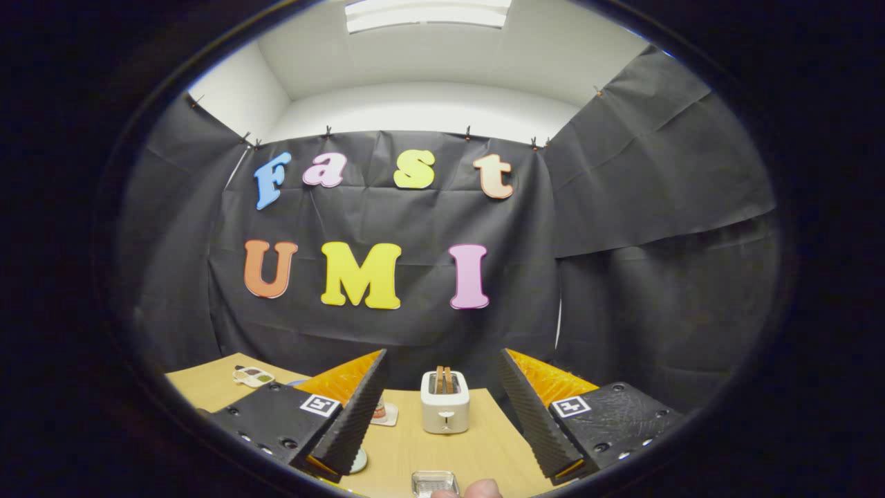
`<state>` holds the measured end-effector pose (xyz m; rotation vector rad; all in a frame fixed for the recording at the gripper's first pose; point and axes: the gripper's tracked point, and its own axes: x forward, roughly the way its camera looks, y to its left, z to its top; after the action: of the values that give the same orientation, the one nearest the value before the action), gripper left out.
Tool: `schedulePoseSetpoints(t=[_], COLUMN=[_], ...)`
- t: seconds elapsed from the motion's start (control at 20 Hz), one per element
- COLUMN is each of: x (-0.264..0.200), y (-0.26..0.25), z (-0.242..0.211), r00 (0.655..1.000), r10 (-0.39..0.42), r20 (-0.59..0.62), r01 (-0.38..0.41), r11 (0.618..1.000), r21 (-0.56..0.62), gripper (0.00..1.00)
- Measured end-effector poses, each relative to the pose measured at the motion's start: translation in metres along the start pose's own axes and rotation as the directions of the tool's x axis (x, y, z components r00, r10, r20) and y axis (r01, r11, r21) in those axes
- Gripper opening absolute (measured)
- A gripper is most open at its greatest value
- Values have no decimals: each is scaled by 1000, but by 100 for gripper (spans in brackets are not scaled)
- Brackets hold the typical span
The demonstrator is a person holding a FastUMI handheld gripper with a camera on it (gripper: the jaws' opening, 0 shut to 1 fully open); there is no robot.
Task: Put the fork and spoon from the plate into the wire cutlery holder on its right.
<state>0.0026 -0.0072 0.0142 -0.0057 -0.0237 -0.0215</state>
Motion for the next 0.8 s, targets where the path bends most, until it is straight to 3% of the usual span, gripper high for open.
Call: schedulePoseSetpoints(t=[0.35,0.8], x=[0,0], y=[5,38], z=[-1,-12], r00=[1000,995], r10=[5,79], r20=[-13,-64], r01=[-5,-80], r11=[1000,997], r21=[0,-19], gripper=[95,95])
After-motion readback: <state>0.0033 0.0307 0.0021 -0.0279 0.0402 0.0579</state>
